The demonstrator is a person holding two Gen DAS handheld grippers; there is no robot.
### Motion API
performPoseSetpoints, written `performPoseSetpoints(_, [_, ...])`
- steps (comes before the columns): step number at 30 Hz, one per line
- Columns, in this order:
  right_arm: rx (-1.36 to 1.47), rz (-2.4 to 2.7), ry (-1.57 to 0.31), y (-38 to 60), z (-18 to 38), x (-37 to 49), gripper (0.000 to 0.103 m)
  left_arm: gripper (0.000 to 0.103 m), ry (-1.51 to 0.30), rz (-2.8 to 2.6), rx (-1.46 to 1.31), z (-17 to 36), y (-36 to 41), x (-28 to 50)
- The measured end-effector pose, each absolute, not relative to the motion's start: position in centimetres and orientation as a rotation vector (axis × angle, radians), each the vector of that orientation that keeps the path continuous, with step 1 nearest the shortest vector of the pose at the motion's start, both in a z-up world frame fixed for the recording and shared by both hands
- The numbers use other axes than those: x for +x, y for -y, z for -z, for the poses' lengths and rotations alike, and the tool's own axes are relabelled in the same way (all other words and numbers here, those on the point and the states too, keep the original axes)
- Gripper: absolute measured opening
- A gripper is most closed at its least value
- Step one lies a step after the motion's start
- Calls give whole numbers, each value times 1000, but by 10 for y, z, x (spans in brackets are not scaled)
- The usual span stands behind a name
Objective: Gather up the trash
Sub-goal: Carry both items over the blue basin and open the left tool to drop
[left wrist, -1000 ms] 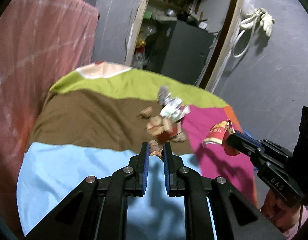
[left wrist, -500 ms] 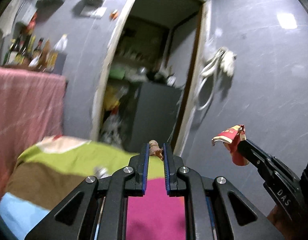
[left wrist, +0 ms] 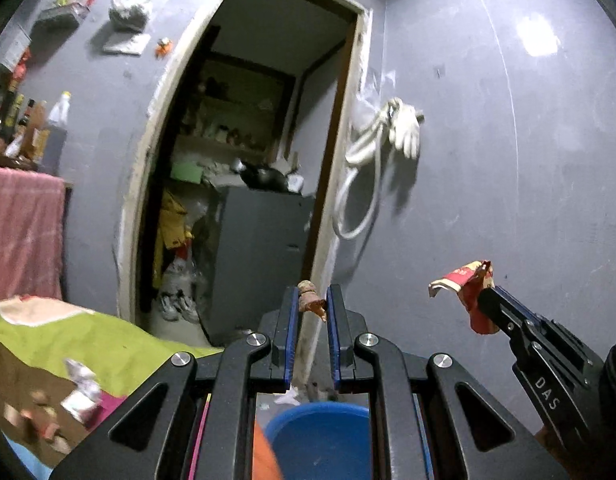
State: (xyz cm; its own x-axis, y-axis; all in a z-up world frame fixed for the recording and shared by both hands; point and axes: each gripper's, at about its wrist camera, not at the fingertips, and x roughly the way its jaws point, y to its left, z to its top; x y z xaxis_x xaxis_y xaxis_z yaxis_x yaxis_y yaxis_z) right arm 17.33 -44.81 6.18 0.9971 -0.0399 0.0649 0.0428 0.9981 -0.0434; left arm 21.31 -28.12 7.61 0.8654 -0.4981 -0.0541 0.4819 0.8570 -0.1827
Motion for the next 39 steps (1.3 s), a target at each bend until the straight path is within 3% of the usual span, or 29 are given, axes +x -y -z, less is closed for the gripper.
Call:
performPoseSetpoints(10, [53,90,-132,494,-9,206,5,11,-385,579,-118,-21,337,269])
performPoseSetpoints(26, [101,106,-297,519,27,225,8,12,-548,602,-93,25,361,287])
performPoseSetpoints(30, [114,105,-296,522,26,223,9,25,-542,597,-106,24,358,286])
performPoseSetpoints(37, [126,101,-275,520,18,223,9,30,-527,583,-132,12,345,283])
performPoseSetpoints(39, [131,97,-256,518,13,220,19,34,-513,577,-141,4,336,281])
